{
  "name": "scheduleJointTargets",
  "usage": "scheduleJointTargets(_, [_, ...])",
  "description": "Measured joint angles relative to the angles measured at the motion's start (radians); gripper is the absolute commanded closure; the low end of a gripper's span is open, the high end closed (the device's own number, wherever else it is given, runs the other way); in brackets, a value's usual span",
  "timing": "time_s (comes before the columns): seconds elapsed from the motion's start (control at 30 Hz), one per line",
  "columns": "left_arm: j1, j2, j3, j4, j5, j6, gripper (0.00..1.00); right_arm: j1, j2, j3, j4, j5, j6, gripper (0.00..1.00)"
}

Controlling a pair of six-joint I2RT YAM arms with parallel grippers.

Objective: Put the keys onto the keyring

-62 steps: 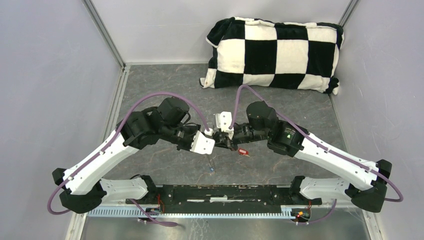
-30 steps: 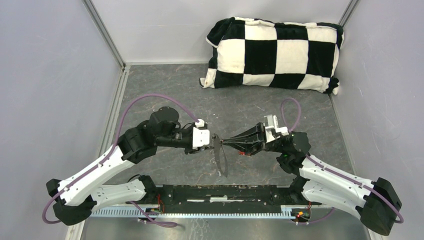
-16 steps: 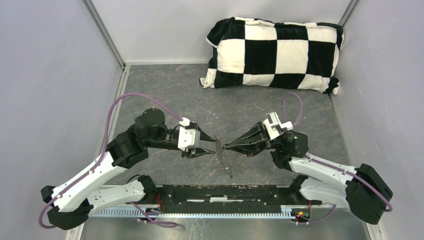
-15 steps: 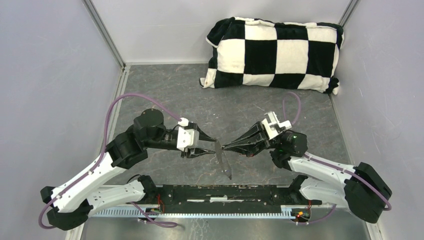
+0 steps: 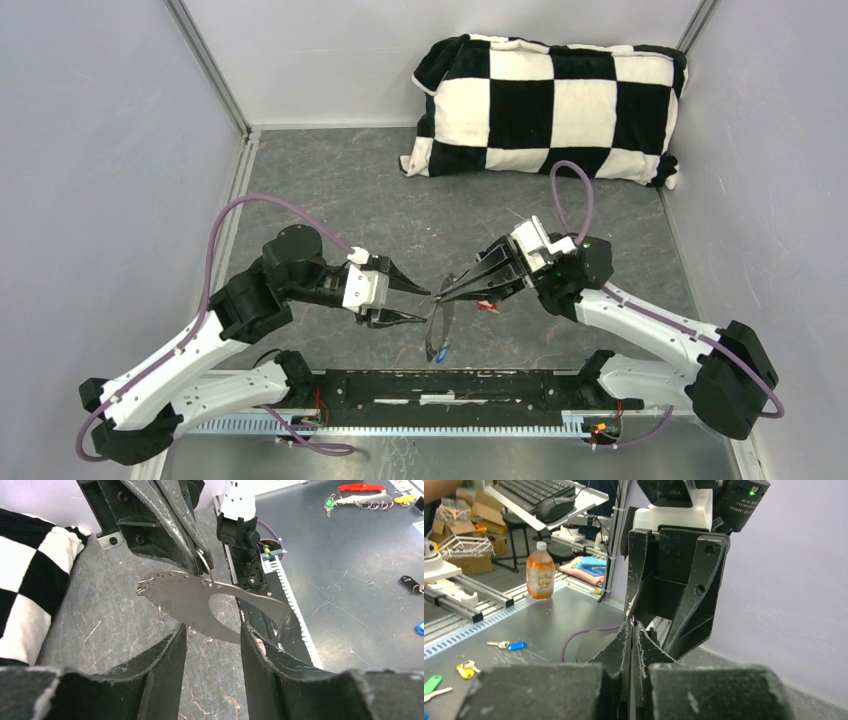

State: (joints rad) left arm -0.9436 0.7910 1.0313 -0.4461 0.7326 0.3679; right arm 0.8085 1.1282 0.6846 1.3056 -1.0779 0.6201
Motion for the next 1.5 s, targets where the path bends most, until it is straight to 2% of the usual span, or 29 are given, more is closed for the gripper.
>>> scheduleJointTargets(0.13, [0.000,-0.010,-0.002,0.011,-0.007,-0.001,0.46,0.000,-0.003,0.063,-0.150,-0.062,-0.092,0.99])
scheduleJointTargets(0.23, [0.000,-0.016,-0.002,0.013,-0.022,-0.001,0.30,0.000,0.000,0.093,-0.208,-0.097,-0.116,0.99])
scheduleJointTargets(0.4, [0.000,-0.042,-0.014,0.013,-0.054,0.009,0.25,0.000,0.021,0.153,-0.254,-0.163,-0.118,0.99])
scheduleJointTargets(0.47, [0.000,-0.074,-0.041,0.015,-0.092,0.029,0.23,0.000,0.029,0.171,-0.262,-0.187,-0.112,0.99])
scheduleJointTargets(0.57, [0.000,-0.129,-0.085,0.019,-0.171,0.054,0.11,0.001,0.045,0.209,-0.290,-0.229,-0.105,0.99])
scheduleJointTargets(0.6, [0.000,-0.145,-0.095,0.027,-0.200,0.061,0.10,0.002,0.048,0.220,-0.299,-0.237,-0.104,0.99])
scheduleJointTargets(0.73, [0.000,-0.192,-0.113,0.070,-0.283,0.075,0.01,0.008,0.062,0.282,-0.403,-0.278,-0.139,0.99])
scheduleJointTargets(0.9, [0.000,-0.204,-0.124,0.104,-0.283,0.096,0.02,0.016,0.100,0.425,-0.689,-0.320,-0.307,1.00])
scheduleJointTargets(1.07, [0.000,-0.191,-0.126,0.112,-0.254,0.140,0.15,0.016,0.130,0.509,-0.890,-0.347,-0.433,0.99])
scheduleJointTargets(1.5, [0.000,-0.217,-0.152,0.133,-0.190,0.213,0.17,0.019,0.179,0.556,-1.006,-0.415,-0.502,1.00])
